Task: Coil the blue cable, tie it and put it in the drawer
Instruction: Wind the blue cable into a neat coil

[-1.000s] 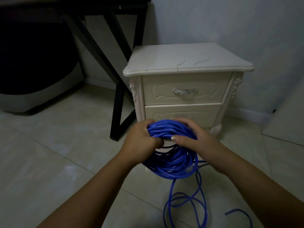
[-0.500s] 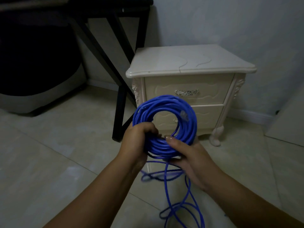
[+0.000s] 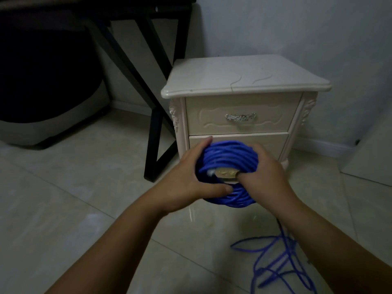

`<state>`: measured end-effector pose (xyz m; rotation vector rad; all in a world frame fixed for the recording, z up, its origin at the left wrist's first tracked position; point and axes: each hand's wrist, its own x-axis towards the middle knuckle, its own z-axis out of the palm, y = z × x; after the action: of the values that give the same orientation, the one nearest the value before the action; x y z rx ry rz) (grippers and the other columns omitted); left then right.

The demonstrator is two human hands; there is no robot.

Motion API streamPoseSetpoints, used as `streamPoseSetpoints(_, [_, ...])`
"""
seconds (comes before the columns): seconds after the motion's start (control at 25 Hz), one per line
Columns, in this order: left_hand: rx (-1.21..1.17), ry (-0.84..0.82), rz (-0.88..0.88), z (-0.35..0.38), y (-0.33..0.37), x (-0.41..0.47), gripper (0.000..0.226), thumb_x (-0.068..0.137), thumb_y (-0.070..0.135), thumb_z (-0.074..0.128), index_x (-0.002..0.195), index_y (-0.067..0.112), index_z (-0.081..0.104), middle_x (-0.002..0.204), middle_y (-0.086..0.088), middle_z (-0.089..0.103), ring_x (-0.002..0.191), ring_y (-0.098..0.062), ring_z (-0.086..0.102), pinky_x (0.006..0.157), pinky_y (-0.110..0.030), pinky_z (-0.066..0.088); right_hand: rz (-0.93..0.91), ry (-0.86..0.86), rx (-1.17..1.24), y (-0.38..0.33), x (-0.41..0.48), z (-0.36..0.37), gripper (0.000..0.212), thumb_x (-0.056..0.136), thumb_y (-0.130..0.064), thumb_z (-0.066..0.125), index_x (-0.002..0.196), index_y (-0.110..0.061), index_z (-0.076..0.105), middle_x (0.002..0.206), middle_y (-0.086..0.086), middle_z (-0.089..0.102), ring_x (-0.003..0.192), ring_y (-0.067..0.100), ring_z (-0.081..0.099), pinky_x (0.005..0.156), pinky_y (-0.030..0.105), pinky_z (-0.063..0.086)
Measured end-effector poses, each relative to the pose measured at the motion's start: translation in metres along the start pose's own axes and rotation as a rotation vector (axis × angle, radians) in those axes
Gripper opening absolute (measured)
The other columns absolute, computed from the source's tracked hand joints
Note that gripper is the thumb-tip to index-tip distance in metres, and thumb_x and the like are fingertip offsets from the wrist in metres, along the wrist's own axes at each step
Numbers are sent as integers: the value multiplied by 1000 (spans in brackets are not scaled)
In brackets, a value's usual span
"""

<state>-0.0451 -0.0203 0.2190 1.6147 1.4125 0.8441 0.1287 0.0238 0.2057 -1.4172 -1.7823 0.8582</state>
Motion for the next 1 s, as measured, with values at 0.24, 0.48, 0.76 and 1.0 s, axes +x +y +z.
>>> streamPoseSetpoints(0.24, [406, 97, 156, 21, -7, 6, 56, 67, 17, 80, 114, 30, 52, 94, 16, 59, 85, 1, 58, 77, -15, 49, -424, -135, -501, 1, -13, 25, 57, 70, -8, 71, 120, -22, 50, 109, -4, 50, 100, 15, 49, 79, 26, 43])
streamPoseSetpoints(0.48, [182, 235, 50, 15, -5, 10, 41, 69, 6, 76, 97, 29, 55, 86, 5, 63, 73, -2, 63, 64, -16, 54, -156, -160, -75, 7, 0, 3, 66, 71, -15, 77, 122, -37, 41, 103, -14, 58, 87, 5, 62, 74, 25, 54])
streamPoseSetpoints(0.76, [-444, 330, -81, 13, -7, 8, 44, 69, -12, 60, 104, 15, 61, 89, -11, 62, 79, -26, 63, 70, -35, 54, 56, -46, 508, 12, -2, 3, 41, 73, -10, 79, 102, -32, 63, 94, -3, 73, 86, 13, 71, 79, 33, 56])
streamPoseSetpoints(1.0, [-484, 380, -63, 12, -3, 7, 44, 69, -12, 58, 104, 15, 63, 76, 1, 60, 69, -14, 60, 64, -28, 50, 156, -130, 593, 14, -3, 2, 53, 62, -26, 84, 110, -24, 64, 97, 3, 73, 89, 21, 72, 88, 48, 56])
